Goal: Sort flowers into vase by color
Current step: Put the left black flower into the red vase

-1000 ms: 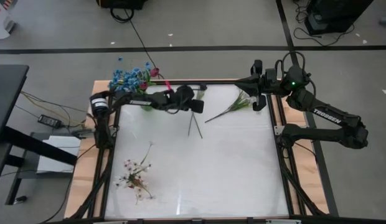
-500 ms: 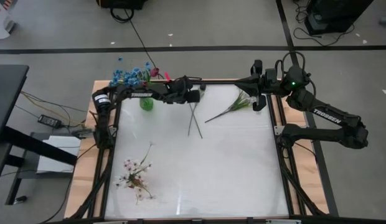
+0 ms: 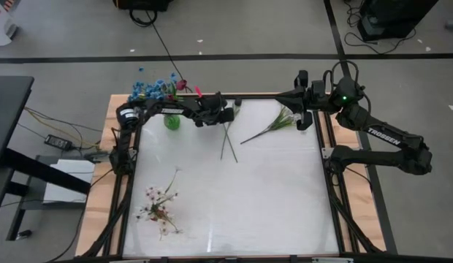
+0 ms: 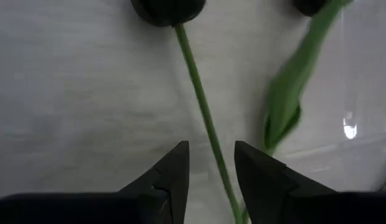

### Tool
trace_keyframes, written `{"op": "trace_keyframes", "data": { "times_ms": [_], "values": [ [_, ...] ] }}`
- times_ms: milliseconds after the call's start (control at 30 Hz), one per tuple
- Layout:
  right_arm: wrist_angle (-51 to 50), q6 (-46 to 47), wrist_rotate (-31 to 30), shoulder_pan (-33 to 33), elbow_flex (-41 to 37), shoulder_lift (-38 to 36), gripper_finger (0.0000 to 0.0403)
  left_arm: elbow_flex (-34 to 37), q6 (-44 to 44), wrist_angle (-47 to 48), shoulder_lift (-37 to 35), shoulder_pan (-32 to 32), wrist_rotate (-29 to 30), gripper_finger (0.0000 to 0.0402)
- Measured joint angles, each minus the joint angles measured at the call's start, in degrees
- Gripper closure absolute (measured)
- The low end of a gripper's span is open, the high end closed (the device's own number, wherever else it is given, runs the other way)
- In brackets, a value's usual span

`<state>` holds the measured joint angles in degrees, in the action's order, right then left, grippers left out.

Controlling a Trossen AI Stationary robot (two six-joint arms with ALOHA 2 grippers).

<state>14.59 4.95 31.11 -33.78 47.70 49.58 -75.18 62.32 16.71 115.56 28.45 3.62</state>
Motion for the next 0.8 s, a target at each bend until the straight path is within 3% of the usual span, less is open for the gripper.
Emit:
{"op": "trace_keyframes", "data": {
  "times_ms": [233,600,800],
  "values": [
    [0.12,0.00,0.02,0.00,0.00,0.00,0.0353,-0.07,0.63,-1.25,1.12,0.11,-0.47,0.0264],
    [0.26,0.01,0.00,0.00,0.00,0.00,0.0353,-0.02,-4.21,-1.24,1.38,0.15,-0.52,0.0367],
    [0.28,0.00,0.02,0.00,-0.02,0.00,0.0353,0.03,-7.82,-1.94,1.03,0.07,-2.55,0.0392]
  ]
}}
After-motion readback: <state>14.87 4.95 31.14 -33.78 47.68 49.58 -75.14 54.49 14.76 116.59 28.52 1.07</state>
